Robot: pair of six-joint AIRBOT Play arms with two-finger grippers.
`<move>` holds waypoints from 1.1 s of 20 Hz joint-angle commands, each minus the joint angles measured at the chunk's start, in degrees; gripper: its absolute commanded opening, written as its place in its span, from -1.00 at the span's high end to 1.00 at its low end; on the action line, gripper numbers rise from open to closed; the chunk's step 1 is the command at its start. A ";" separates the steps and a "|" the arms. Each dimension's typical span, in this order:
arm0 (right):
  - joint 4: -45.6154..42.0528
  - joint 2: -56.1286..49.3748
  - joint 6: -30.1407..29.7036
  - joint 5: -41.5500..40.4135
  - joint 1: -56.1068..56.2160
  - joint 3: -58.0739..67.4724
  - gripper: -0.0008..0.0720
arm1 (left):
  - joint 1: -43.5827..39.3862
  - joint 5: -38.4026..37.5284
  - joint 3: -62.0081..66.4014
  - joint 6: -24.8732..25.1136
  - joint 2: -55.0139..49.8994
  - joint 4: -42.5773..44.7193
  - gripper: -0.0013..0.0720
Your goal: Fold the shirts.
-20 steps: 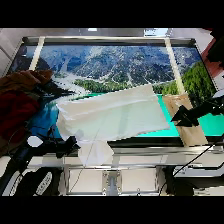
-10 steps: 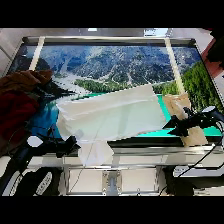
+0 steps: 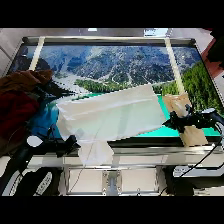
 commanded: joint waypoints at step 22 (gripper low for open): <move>-10.78 9.29 3.39 8.09 22.73 17.79 0.88 | 0.07 0.26 33.99 -3.96 -3.58 35.23 0.93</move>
